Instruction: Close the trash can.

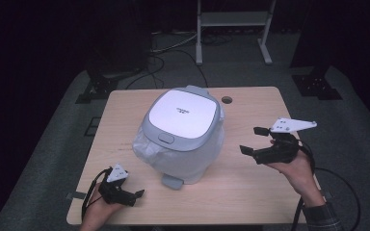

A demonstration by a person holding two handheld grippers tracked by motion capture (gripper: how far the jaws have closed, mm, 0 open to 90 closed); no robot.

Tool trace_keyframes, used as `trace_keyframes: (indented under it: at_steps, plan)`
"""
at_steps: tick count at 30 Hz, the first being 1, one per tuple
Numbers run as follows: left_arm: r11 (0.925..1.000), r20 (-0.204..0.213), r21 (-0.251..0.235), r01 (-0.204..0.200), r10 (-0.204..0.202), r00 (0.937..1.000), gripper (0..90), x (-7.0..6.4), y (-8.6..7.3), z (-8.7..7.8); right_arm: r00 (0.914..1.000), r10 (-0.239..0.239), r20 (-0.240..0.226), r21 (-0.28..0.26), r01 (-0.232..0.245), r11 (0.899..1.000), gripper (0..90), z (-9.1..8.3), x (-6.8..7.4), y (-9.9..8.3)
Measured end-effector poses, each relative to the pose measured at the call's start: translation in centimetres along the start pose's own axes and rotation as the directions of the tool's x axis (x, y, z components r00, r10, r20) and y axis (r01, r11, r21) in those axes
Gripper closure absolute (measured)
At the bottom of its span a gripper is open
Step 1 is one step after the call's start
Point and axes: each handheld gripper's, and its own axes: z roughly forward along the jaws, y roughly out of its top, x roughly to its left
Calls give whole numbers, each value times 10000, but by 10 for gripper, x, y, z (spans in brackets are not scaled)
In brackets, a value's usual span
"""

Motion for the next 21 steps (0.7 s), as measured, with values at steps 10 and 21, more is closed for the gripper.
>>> trace_keyframes:
  at_steps: [10, 21]
  plan:
    - [10000, 1, -6, 4, -4, 10000, 0, 0, 0, 0, 9975, -9, 713, 596, -34, 9982, 7, 2, -10, -34]
    - [10000, -2, -24, 7, -7, 10000, 0, 0, 0, 0, 9958, -87, 911, 1283, -30, 9917, 7, 6, -16, -78]
